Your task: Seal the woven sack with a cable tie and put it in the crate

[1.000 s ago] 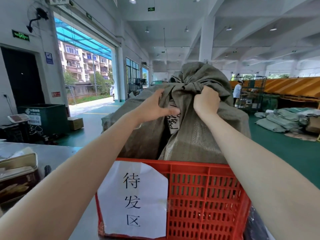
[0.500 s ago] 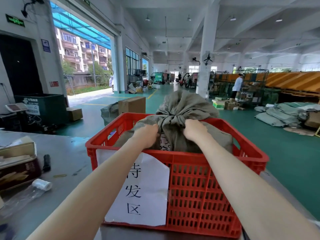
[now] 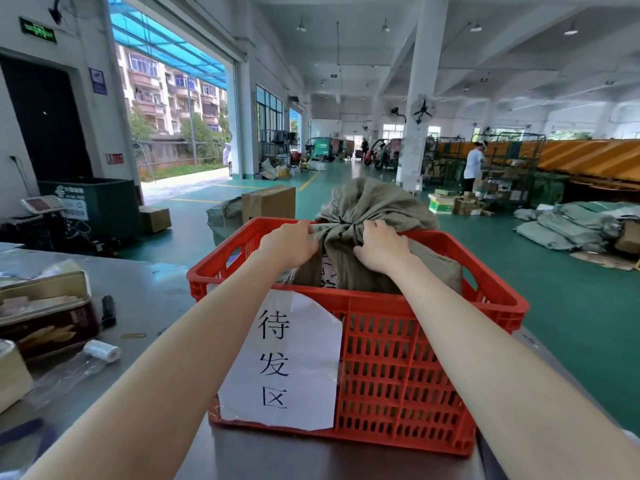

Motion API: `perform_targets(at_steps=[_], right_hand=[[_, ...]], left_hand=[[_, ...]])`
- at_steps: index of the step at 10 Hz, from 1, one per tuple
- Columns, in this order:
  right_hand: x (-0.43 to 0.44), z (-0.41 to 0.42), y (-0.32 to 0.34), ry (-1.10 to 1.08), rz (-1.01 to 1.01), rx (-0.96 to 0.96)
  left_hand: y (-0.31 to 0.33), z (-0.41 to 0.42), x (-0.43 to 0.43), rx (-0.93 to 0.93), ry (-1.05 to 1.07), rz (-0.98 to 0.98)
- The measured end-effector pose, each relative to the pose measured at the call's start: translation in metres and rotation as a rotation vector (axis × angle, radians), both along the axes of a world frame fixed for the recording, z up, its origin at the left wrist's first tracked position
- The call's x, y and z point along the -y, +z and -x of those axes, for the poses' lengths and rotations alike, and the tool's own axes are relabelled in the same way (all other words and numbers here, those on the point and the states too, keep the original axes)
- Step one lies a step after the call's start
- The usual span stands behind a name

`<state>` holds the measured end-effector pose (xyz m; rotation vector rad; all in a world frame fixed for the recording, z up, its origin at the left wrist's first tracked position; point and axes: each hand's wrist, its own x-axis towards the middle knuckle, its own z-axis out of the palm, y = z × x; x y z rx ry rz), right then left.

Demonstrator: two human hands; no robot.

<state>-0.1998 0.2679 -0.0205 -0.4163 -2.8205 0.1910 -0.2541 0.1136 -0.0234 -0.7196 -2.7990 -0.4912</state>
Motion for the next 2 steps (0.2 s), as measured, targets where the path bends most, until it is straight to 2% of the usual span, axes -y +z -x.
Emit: perform_targets(at_steps=[2], right_hand=[[0.027, -0.013, 0.028, 0.178, 0.099, -0.103]], left_hand=[[0.043, -0.02, 0.024, -0.027, -0.017, -0.177]])
